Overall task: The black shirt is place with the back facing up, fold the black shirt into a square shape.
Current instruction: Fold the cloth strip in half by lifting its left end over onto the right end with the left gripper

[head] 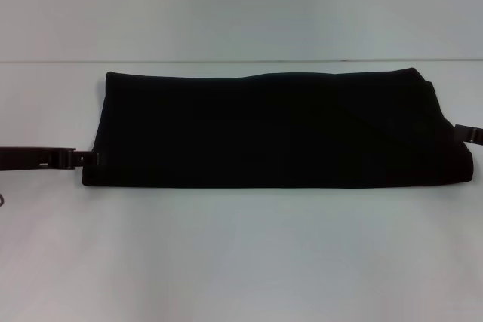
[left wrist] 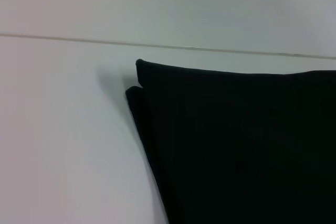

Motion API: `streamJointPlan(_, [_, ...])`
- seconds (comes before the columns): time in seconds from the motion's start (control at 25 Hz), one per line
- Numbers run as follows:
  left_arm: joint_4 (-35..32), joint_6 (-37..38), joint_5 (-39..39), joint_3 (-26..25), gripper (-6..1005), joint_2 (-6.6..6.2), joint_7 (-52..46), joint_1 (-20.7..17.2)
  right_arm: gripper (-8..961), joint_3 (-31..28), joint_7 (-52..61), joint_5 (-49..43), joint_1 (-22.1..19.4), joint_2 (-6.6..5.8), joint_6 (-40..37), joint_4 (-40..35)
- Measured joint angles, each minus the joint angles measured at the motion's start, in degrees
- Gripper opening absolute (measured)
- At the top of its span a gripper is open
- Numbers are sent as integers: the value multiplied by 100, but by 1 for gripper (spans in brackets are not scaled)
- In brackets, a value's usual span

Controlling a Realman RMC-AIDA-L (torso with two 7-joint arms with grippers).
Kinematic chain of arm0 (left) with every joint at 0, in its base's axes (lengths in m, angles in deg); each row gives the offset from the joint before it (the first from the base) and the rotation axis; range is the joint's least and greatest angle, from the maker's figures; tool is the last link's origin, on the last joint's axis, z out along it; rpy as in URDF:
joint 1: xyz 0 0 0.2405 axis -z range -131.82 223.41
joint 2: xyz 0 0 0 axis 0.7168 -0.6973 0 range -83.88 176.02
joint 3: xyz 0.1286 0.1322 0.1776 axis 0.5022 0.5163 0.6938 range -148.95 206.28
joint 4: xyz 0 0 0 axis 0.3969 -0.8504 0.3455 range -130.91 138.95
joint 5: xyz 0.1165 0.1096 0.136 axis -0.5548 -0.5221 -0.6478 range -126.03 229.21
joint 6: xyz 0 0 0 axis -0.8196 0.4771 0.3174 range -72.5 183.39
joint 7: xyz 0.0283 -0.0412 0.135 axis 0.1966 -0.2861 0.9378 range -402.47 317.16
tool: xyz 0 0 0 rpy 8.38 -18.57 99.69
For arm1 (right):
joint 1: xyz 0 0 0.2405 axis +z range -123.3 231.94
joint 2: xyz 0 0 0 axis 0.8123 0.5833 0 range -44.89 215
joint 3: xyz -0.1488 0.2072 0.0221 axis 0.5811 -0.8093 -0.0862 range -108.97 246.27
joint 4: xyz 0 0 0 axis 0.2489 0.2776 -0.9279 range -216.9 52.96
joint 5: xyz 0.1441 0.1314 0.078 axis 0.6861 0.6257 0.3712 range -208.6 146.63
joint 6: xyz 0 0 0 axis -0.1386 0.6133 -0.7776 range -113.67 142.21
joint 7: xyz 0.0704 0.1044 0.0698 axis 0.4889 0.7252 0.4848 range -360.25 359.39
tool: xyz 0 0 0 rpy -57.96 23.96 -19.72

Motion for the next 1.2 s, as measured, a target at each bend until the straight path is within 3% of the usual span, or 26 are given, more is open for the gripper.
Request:
streamJointPlan(0.92, [404, -165, -18, 168, 721, 0, 54, 75, 678, 14, 8, -16, 36, 2, 234, 35])
streamJointPlan(1.2, [430, -262, -87, 157, 473, -16, 166, 68, 679, 17, 8, -29, 21, 1, 253, 24])
